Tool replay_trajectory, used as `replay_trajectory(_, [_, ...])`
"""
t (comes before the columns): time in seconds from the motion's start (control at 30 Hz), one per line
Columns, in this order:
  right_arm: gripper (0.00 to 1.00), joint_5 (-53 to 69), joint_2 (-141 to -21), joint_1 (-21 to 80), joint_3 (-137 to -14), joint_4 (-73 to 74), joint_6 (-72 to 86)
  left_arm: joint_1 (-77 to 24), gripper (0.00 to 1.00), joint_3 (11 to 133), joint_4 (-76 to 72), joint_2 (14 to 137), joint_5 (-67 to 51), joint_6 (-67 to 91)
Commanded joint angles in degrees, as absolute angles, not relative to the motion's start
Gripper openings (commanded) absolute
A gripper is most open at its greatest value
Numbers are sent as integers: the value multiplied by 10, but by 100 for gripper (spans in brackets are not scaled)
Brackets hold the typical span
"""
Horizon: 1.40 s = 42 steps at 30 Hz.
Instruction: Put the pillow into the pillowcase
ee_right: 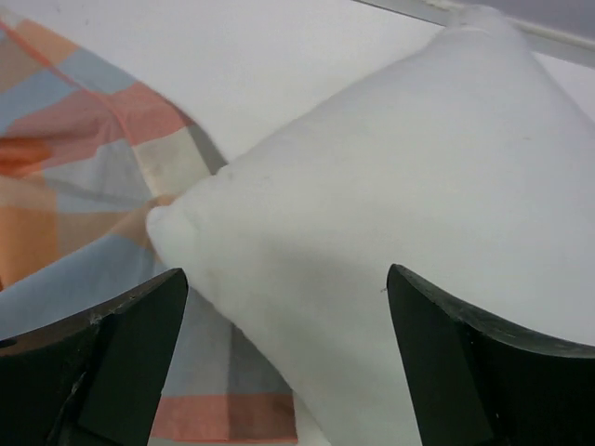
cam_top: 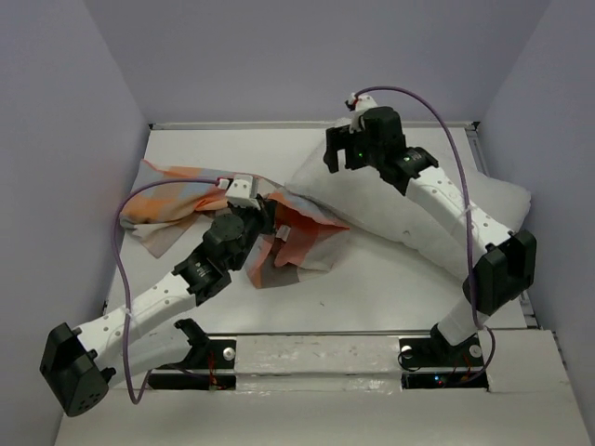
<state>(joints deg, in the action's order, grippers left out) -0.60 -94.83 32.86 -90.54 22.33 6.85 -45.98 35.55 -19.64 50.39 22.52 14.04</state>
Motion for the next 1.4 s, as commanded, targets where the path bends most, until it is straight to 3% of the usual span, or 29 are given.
replay_trajectory(0.0, [95, 61, -887, 252, -922, 247, 67, -457, 0, 420, -245, 550, 189, 142])
replay_trajectory(0.27, [100, -197, -1085, 211, -1072, 337, -46, -454, 0, 457, -263, 618, 157, 134])
replay_trajectory(0.33, [100, -179, -1156, 211, -1119, 371, -61, -454, 0, 459, -265, 629, 156, 134])
replay_trajectory(0.43, [99, -58, -1236, 211, -1200, 418, -68, -449, 0, 447, -271, 634, 156, 137])
replay_trajectory(0.47, [95, -37, -1253, 211, -1229, 438, -64, -447, 0, 443, -272, 634, 156, 139])
replay_trajectory(0.5, [87, -25, -1266, 211, -1236, 439, -60, -445, 0, 439, -273, 632, 155, 141])
replay_trajectory(0.53, [53, -17, -1273, 211, -1237, 439, -55, -442, 0, 435, -276, 630, 154, 142])
replay_trajectory(0.6, [0, -30, -1279, 204, -1247, 434, -27, -434, 0, 425, -278, 625, 150, 148])
replay_trajectory(0.7, [0, -94, -1192, 198, -1216, 364, 29, -420, 0, 416, -280, 616, 142, 156])
replay_trajectory(0.77, [0, -113, -1102, 198, -1108, 297, 38, -410, 0, 412, -283, 613, 134, 163])
replay_trajectory(0.8, [0, -105, -999, 198, -1026, 232, 47, -405, 0, 411, -289, 613, 131, 165])
replay_trajectory(1.03, [0, 179, -616, 198, -753, 97, 109, -358, 0, 421, -308, 636, 90, 192])
replay_trajectory(1.13, [0, 268, -515, 198, -666, 85, 137, -333, 0, 435, -311, 646, 83, 200])
replay_trajectory(1.27, [0, 436, -448, 204, -599, 81, 168, -306, 0, 461, -317, 671, 60, 208])
replay_trajectory(1.37, [0, 463, -430, 217, -551, 91, 181, -298, 0, 480, -323, 686, 46, 206])
